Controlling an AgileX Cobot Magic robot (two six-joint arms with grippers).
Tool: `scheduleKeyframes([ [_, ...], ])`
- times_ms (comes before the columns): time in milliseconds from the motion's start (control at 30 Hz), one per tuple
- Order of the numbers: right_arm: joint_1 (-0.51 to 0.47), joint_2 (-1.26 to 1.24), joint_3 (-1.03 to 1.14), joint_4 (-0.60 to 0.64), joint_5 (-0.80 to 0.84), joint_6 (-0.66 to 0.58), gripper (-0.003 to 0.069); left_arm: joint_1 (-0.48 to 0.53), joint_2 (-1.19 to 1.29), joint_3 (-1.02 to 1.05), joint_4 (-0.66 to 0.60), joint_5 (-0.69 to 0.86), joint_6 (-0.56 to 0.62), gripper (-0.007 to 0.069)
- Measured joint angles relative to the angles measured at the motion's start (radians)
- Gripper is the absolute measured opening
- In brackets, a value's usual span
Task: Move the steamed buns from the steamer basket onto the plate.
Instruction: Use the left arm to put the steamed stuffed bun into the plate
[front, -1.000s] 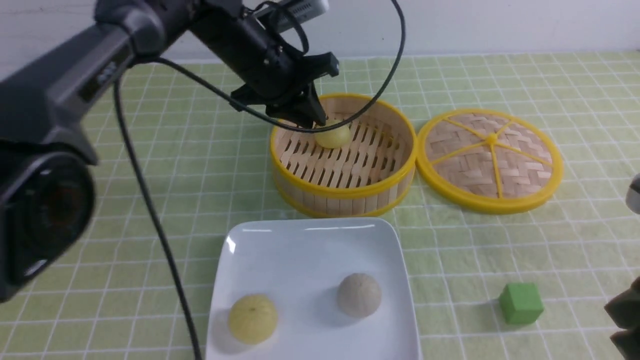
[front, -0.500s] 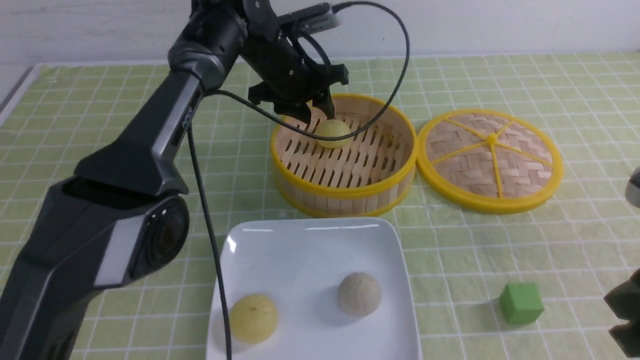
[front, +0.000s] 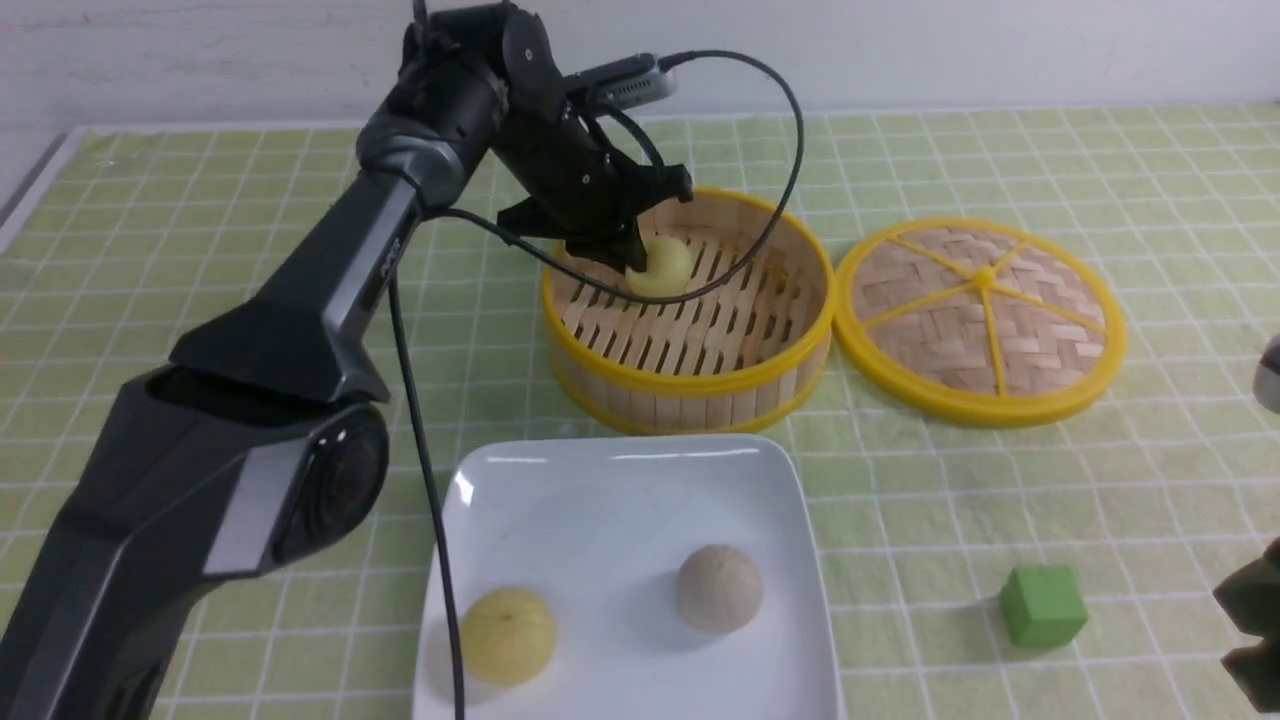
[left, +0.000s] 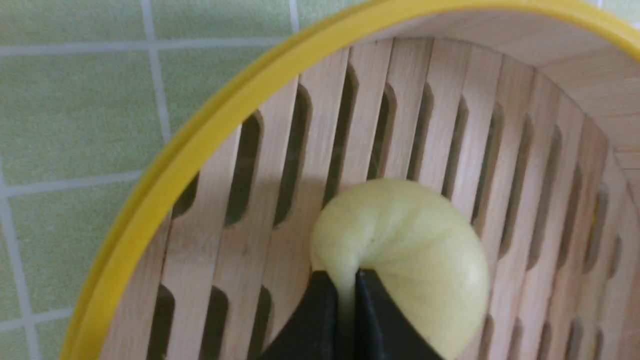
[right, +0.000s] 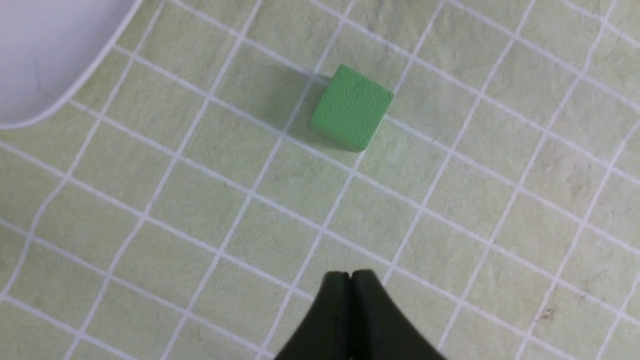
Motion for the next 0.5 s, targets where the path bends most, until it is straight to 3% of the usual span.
scheduleKeyframes([
  [333,0.000,0.000,0.000,0.000,0.001,0.000,0.0012,-0.001,-0.363,0.088,0.021,0.000,-0.002,0.0018],
  [500,0.000,0.000,0.000,0.000,0.008,0.000,0.0015,-0.016,-0.644,0.510,0.034,0.000,0.084,0.0019],
])
